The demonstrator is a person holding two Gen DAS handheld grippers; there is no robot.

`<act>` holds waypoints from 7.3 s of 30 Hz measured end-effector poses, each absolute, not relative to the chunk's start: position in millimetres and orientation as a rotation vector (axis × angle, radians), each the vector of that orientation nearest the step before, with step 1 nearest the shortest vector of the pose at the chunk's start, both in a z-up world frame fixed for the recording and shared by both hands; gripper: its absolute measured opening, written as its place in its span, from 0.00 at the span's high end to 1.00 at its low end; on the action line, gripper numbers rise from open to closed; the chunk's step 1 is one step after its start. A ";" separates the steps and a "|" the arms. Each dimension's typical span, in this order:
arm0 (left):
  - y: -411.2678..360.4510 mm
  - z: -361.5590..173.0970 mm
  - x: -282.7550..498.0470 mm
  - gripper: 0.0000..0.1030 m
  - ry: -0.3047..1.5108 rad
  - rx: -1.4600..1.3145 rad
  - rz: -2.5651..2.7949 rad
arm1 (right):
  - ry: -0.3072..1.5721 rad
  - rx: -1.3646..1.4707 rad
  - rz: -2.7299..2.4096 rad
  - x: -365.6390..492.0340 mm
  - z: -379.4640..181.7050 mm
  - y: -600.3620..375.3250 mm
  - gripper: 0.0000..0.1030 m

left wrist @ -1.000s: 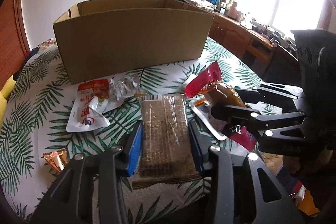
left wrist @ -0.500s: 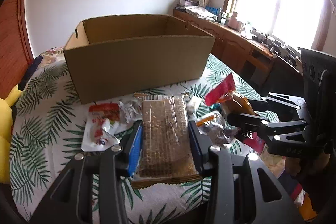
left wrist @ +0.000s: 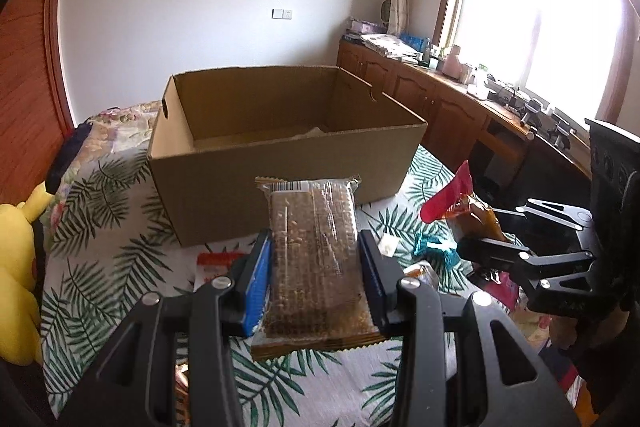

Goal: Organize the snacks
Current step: 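Carry the granola bar with the left tool while the right tool carries the pink bread over the box, then open the left tool over the box while the right tool releases the pink bread inside, then withdraw both tools from the box toward the remaining snacks, then close the left tool on the copper foil wrapper while the right tool grips the orange-labelled clear pouch, then lift the copper wrapper with the left tool while the right tool lifts the clear pouch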

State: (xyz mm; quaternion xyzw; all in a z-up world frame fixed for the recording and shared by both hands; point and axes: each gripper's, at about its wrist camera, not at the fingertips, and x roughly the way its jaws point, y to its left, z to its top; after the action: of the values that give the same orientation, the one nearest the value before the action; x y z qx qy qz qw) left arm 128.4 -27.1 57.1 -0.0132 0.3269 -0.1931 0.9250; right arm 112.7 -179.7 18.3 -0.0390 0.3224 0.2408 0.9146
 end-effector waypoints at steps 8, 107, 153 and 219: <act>-27.4 67.5 138.3 0.61 0.652 -0.014 -0.386 | 0.648 -0.101 0.493 124.2 29.4 -174.7 0.58; 3.8 70.8 167.0 0.41 0.655 0.044 -0.339 | 0.610 -0.179 0.469 149.3 35.3 -172.0 0.44; 63.0 -44.3 91.0 0.41 0.858 0.027 -0.225 | 0.759 -0.167 0.389 110.3 -82.9 -172.5 0.34; 6.8 -9.2 78.9 0.73 0.736 0.004 -0.378 | 0.709 -0.045 0.496 90.7 -41.0 -182.6 0.79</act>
State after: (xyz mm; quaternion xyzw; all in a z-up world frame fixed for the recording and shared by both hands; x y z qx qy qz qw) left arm 78.9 6.8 -9.2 0.0019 0.3577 -0.1837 0.9156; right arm 90.7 -182.6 -41.0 -0.0217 0.3435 0.2404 0.9076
